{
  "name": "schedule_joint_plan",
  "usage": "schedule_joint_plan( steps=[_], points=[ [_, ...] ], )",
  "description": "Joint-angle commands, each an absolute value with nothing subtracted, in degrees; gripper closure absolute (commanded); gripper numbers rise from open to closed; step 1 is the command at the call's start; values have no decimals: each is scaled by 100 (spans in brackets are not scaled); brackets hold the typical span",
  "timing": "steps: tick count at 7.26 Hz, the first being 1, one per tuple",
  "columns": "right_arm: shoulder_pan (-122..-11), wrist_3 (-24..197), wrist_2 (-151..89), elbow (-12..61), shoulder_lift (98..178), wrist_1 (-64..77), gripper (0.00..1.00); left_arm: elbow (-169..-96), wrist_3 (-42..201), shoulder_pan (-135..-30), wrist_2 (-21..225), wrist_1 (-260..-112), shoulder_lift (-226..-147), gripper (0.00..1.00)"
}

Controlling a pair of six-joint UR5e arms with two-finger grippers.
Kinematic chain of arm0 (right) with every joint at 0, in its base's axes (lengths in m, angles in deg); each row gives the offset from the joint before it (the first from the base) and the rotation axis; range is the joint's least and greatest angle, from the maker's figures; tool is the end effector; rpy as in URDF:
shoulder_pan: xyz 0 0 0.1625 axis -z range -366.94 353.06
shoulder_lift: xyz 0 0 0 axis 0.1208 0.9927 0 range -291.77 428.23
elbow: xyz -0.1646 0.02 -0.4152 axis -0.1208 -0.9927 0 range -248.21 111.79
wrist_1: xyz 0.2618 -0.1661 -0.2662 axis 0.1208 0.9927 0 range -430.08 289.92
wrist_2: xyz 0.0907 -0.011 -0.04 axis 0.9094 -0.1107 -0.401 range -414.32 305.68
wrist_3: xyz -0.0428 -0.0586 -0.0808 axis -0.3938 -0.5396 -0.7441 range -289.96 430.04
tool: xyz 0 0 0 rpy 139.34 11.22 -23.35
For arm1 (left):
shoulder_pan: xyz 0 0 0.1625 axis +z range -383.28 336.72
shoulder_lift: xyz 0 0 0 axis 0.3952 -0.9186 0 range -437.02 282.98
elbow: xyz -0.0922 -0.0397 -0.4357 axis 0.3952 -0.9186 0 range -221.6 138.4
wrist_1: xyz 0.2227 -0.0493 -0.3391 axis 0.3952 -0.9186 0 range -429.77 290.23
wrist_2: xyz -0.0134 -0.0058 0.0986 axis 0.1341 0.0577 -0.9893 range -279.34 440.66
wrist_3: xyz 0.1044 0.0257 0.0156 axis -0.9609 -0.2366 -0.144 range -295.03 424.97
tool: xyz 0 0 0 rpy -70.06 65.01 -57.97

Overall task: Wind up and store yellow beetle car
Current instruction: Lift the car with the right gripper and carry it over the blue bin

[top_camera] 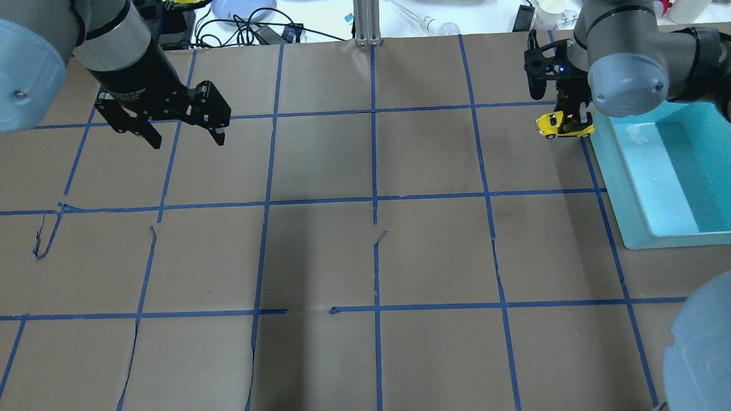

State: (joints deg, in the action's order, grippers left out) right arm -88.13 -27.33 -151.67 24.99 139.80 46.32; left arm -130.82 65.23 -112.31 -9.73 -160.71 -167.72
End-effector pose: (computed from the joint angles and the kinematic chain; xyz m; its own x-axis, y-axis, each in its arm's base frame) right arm 0.0247 -0.6199 0.3452 -0.0256 -0.9975 0.0662 -0.9899 0.0345 0.1372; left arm -0.1243 -0.4919 0.5001 -0.9997 -0.0214 -0.0068 -0.0215 0.9997 0.0148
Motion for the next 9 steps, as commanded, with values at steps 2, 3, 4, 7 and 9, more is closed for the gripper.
schedule_joint_plan(
  steps=[2,3,4,7,9],
  points=[
    [-8098,-3915,-15127,2496,14101,4576,94,-13081,6523,-11231,-978,-16065,-16755,0],
    [-7764,-4347,-15100,2504,14101,4576,94,-13081,6515,-11222,-978,-16065,-16738,0],
    [-7482,-4777,-15109,2522,14092,4584,94,-13081,6515,-11222,-987,-16065,-16737,0],
    [-6690,-5842,-15100,2539,14013,4628,93,-13081,6523,-11222,-978,-16056,-16737,0],
    [-6495,-6038,-15100,2592,13934,4646,93,-13081,6523,-11222,-978,-16065,-16737,0]
  ],
)
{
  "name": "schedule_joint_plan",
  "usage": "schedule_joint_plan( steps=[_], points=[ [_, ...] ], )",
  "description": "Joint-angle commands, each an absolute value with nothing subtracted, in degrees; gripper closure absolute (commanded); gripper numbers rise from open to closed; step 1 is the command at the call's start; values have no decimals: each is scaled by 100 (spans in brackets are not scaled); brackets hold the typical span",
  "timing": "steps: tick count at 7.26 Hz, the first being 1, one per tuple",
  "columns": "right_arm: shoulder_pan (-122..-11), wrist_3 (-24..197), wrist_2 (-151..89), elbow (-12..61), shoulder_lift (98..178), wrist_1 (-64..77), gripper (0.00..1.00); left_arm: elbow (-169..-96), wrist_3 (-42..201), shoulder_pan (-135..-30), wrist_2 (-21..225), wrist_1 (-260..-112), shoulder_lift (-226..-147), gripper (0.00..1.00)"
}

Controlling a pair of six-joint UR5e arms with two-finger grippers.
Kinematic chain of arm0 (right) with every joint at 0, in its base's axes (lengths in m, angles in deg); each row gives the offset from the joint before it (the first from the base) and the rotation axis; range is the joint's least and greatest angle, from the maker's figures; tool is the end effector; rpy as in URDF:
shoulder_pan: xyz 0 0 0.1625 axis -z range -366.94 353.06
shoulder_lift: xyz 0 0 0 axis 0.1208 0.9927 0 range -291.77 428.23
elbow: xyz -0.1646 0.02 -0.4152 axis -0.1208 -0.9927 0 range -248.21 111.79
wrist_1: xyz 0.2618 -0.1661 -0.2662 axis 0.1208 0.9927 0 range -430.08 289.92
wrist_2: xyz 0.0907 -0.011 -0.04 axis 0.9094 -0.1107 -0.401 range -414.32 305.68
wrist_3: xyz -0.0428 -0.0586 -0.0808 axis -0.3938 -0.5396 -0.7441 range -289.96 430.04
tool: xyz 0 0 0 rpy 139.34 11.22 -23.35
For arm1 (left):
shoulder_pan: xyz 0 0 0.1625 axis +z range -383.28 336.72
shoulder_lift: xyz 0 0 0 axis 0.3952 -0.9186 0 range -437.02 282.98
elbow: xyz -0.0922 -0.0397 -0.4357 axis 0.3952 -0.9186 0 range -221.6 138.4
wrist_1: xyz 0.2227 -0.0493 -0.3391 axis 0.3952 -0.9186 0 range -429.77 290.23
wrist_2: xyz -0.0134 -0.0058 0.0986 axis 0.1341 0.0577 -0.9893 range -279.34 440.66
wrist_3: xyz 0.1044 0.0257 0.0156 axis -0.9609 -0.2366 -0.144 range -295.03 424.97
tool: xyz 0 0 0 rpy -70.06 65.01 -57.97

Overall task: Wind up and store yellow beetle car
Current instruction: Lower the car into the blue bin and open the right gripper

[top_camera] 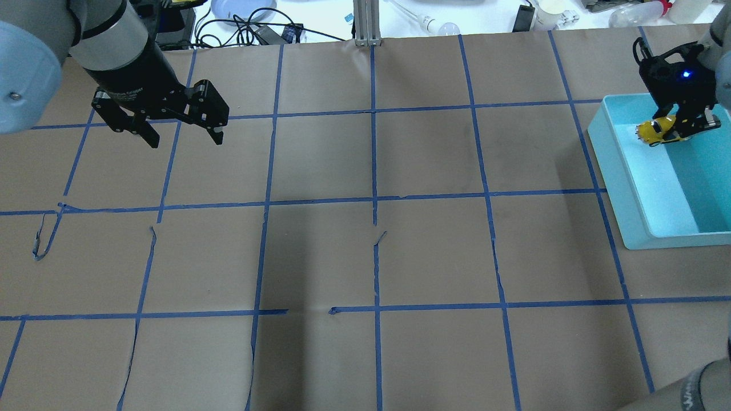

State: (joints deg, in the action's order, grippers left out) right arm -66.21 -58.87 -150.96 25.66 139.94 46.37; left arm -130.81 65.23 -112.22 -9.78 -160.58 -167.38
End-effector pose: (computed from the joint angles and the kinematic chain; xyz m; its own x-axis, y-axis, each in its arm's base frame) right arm -0.2057 -0.5822 0.3412 0.1373 -0.9904 -0.0142 -0.9810 -0.1379 0.1368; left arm -0.1235 -0.4904 0.5033 -0.9997 -0.0230 -0.0076 -0.0231 0.9997 0.0065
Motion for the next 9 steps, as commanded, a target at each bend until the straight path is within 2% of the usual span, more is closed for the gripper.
schedule_joint_plan(
  steps=[1,5,9],
  points=[
    [-6495,-5995,-15109,2592,13829,4663,93,-13090,6523,-11222,-978,-16056,-16737,0],
    [-6495,-5873,-15214,2575,13215,4891,93,-13099,6523,-11231,-978,-16065,-16737,0],
    [-6495,-5502,-15373,2610,12941,4936,92,-13143,6523,-11231,-970,-16039,-16737,0]
  ],
)
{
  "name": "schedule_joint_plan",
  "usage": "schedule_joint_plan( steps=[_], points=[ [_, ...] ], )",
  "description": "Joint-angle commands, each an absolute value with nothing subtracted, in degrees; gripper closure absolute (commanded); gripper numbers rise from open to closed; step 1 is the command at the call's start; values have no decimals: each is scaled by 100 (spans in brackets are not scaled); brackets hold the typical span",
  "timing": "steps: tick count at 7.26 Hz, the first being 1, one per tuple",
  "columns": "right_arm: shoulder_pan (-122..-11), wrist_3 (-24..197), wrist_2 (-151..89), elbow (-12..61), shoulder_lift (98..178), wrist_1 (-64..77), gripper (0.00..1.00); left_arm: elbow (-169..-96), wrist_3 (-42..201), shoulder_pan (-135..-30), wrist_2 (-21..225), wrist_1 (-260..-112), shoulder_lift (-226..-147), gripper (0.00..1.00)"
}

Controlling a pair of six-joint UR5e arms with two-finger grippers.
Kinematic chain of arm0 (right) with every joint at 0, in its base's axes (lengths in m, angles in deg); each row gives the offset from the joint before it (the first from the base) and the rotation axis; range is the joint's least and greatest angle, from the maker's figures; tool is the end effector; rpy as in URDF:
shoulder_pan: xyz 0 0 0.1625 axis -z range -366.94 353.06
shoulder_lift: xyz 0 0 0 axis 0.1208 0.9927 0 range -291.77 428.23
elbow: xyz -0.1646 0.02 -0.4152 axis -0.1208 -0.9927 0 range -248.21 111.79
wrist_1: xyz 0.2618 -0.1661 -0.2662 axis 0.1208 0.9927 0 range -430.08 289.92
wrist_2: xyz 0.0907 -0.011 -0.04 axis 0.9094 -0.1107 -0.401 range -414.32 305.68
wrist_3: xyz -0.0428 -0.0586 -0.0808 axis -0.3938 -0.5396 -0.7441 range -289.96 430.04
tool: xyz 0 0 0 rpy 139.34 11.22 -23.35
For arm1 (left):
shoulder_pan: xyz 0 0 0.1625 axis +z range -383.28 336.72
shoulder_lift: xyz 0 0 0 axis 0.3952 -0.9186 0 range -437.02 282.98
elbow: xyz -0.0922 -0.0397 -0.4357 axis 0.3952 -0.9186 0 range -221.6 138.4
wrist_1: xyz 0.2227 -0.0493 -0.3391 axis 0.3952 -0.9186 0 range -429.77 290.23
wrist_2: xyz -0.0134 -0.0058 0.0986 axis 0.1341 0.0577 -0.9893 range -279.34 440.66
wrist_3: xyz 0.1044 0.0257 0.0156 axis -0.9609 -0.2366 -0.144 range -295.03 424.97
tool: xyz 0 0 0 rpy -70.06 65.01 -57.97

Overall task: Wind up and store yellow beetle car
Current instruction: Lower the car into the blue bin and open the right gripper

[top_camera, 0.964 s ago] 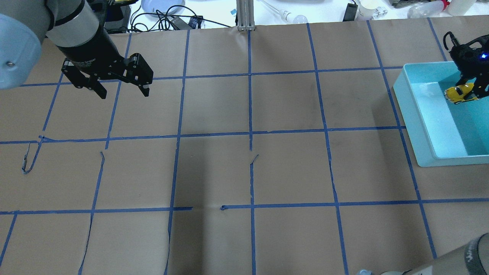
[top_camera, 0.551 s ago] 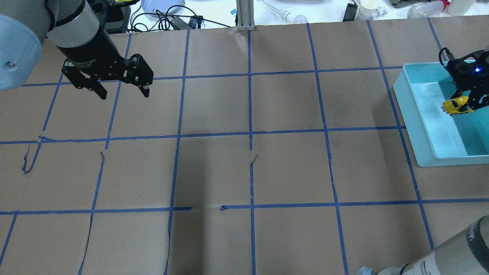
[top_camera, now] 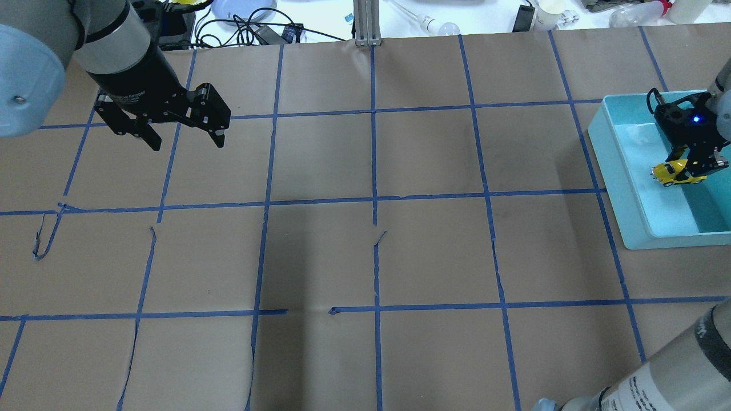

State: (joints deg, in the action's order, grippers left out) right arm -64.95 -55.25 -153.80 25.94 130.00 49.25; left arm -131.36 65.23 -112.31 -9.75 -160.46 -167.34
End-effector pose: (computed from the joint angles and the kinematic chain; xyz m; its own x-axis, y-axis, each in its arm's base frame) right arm -0.2367 -0.5968 0.2372 0.0544 -0.9889 -0.1384 -0.9922 -0.0691 0.1035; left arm -0.1244 -0.4891 0.4992 -0.9997 -0.0214 -0.0071 -0.0215 0.9997 0.0133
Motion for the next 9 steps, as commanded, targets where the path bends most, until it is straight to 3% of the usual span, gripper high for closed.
schedule_joint_plan(
  steps=[1,2,3,7,9],
  points=[
    [-6495,-5476,-15364,2636,12941,4936,83,-13143,6523,-11231,-970,-16047,-16737,0],
    [-6495,-5432,-15338,2653,12941,4936,55,-13143,6523,-11231,-970,-16047,-16737,0],
    [-6495,-5423,-15337,2662,12941,4927,2,-13143,6523,-11231,-961,-16039,-16737,0],
    [-6521,-5414,-15346,2610,13107,4814,0,-13125,6515,-11170,-970,-16038,-16702,0],
    [-6617,-5406,-15329,2592,13816,4491,0,-13116,6515,-11161,-961,-16030,-16694,0]
  ],
)
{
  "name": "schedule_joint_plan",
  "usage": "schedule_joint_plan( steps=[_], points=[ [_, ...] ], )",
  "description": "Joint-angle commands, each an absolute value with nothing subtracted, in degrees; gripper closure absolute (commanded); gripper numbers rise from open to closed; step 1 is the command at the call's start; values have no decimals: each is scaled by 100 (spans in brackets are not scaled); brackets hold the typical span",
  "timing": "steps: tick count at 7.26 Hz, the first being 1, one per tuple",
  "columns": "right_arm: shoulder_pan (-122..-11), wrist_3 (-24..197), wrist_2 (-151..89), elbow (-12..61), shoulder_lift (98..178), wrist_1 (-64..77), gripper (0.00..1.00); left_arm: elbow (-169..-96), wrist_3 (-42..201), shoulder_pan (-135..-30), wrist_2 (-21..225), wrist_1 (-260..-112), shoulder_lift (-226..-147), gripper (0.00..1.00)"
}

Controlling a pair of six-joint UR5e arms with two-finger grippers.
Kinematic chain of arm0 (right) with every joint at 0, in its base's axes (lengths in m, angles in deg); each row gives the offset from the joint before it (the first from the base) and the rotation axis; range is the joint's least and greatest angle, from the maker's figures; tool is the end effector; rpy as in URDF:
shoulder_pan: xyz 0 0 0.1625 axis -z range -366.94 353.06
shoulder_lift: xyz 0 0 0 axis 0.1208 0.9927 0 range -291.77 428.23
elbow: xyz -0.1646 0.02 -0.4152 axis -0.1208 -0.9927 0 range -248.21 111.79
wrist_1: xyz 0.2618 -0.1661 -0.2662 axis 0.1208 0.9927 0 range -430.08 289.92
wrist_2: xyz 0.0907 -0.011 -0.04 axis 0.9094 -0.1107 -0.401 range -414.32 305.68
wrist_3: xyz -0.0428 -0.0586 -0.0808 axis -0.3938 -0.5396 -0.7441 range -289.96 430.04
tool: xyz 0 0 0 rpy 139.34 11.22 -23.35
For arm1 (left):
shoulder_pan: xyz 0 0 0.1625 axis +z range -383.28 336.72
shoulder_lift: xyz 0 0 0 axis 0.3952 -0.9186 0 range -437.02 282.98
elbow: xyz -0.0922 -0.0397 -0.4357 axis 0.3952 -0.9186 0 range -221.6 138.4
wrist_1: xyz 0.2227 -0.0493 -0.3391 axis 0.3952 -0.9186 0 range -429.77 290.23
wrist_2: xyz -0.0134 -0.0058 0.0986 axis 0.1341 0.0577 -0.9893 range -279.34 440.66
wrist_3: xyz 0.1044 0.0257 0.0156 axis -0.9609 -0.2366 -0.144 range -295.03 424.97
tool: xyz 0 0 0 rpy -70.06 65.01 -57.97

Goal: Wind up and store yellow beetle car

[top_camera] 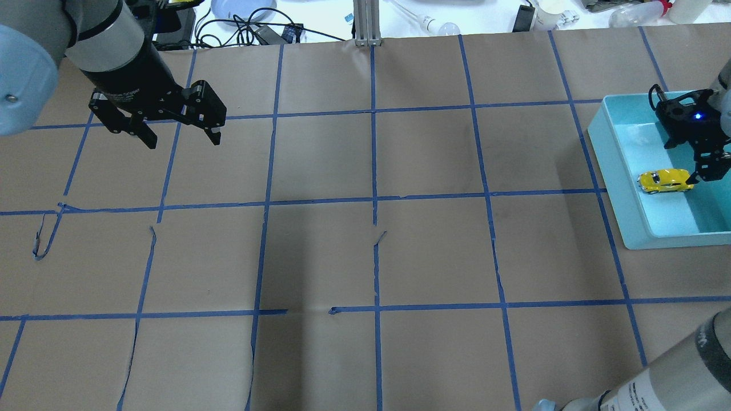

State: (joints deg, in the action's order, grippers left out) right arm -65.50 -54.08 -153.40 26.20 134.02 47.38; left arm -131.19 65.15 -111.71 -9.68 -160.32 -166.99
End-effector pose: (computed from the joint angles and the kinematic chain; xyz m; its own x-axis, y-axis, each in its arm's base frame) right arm -0.2243 -0.5895 0.2760 0.0421 -0.9936 -0.1052 -0.9914 -0.0546 0.1193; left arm -0.1194 -0.4889 0.5039 -0.9995 -0.0306 -0.0059 -0.0306 0.9995 0.0018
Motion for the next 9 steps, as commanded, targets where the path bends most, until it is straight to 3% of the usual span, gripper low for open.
schedule_joint_plan(
  steps=[1,4,7,9],
  points=[
    [-6644,-5380,-15303,2575,14063,4235,1,-13116,6515,-11152,-961,-16030,-16685,0],
    [-6644,-5371,-15337,2094,15065,2789,1,-13125,6523,-11160,-952,-16021,-16693,0],
    [-6644,-4986,-15364,1240,15357,1406,0,-13134,6523,-11169,-961,-15951,-16693,0],
    [-7028,-4258,-15302,1195,15498,1192,0,-13143,6523,-11169,-961,-15951,-16694,0]
  ],
)
